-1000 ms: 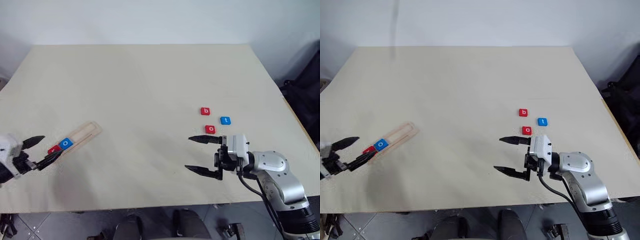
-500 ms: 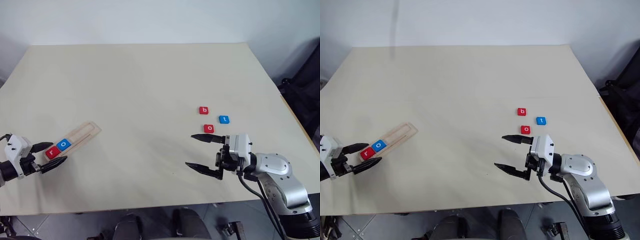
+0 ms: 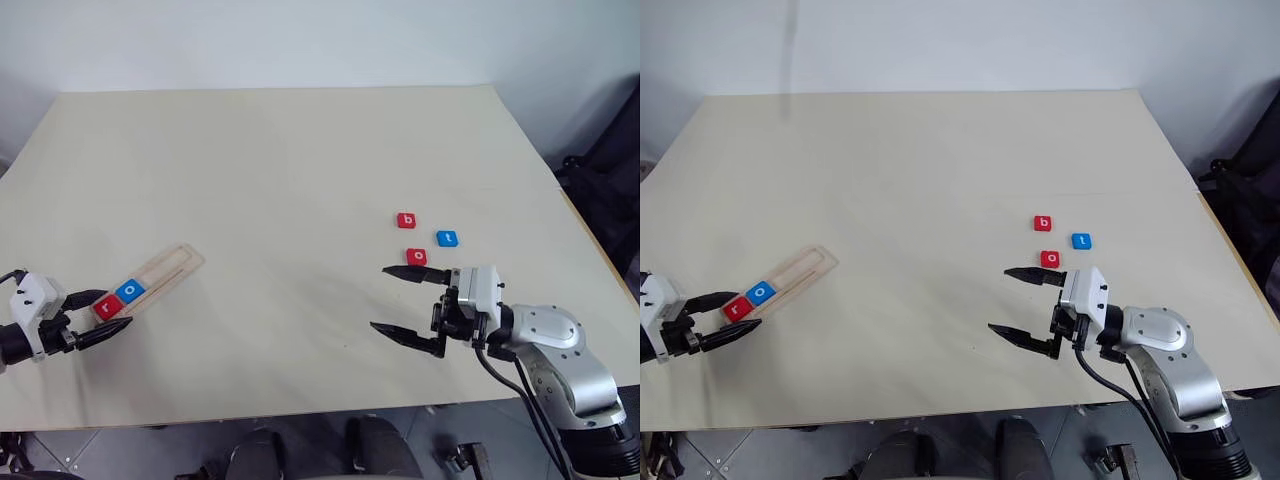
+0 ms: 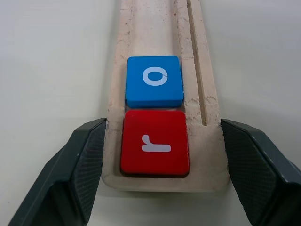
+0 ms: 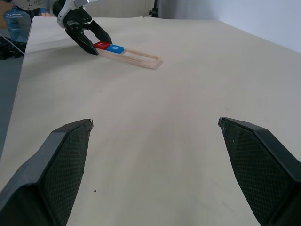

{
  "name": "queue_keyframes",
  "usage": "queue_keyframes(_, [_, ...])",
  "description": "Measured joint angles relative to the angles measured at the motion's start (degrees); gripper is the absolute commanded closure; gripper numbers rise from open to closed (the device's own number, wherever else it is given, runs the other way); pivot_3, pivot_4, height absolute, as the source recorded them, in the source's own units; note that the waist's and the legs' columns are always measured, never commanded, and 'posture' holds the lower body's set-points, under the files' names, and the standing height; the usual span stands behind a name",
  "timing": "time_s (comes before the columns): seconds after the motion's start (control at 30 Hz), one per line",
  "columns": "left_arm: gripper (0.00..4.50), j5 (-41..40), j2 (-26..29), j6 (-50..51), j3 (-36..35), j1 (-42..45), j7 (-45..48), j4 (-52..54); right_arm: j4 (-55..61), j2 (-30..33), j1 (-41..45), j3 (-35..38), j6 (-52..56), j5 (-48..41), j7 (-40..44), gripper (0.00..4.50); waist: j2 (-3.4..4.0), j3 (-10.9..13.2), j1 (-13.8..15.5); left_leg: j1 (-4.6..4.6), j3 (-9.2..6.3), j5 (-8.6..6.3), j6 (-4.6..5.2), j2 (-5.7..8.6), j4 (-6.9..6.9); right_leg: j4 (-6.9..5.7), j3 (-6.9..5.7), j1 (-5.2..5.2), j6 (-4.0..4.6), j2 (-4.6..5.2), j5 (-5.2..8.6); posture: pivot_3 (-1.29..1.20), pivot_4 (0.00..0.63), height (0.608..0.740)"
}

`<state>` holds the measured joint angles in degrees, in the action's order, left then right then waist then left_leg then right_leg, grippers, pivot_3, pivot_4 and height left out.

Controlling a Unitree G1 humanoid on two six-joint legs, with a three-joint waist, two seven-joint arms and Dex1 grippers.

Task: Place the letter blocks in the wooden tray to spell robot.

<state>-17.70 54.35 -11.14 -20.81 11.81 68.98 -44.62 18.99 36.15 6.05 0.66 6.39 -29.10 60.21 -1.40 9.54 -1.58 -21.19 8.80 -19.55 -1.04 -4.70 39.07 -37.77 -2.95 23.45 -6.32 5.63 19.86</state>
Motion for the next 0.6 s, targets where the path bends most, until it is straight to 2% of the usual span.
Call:
queue_keyframes(0.17, [1.1, 0.12, -5.08, 4.39, 6.46, 2.84, -0.01, 14.78, -0.07, 2.25, -0.82, 3.04, 0.03, -0.15, 0.34, 0.0, -0.13, 0.0, 1.79, -0.16, 0.05, 0.01, 0.03, 0.06, 0.17, 0.02, -0.08, -0.05, -0.07, 0.04, -0.05, 0.0, 0.15, 0.74])
queue_keyframes(0.3, [1.1, 1.12, -8.28, 8.16, 13.56, 11.17, 0.05, 24.44, 0.0, 5.5, -5.94, 9.11, 0.26, -1.28, 0.92, 0.0, -0.2, -0.02, 2.87, -0.19, 0.33, 0.01, 0.03, 0.06, 0.19, 0.07, -0.06, -0.05, -0.09, -0.06, -0.07, 0.0, 0.15, 0.74])
queue_keyframes(0.43, [1.1, 3.31, -11.94, 11.54, 20.54, 18.74, 0.82, 26.11, 1.68, 6.17, -14.27, 12.31, 0.48, -1.32, 0.71, 0.0, -0.11, 0.0, 2.57, -0.1, 0.5, 0.02, 0.02, 0.06, 0.17, 0.05, 0.06, -0.02, -0.09, -0.13, -0.07, 0.0, 0.15, 0.74])
queue_keyframes(0.6, [1.1, 8.2, -15.39, 10.55, 28.77, 22.96, 3.39, 23.9, 6.66, 4.68, -23.44, 17.52, 0.46, -1.23, -3.22, 0.0, -0.11, 0.01, 1.93, -0.04, 0.5, 0.04, -0.01, 0.05, 0.17, 0.05, 0.11, -0.02, -0.08, -0.21, -0.06, 0.0, 0.15, 0.74])
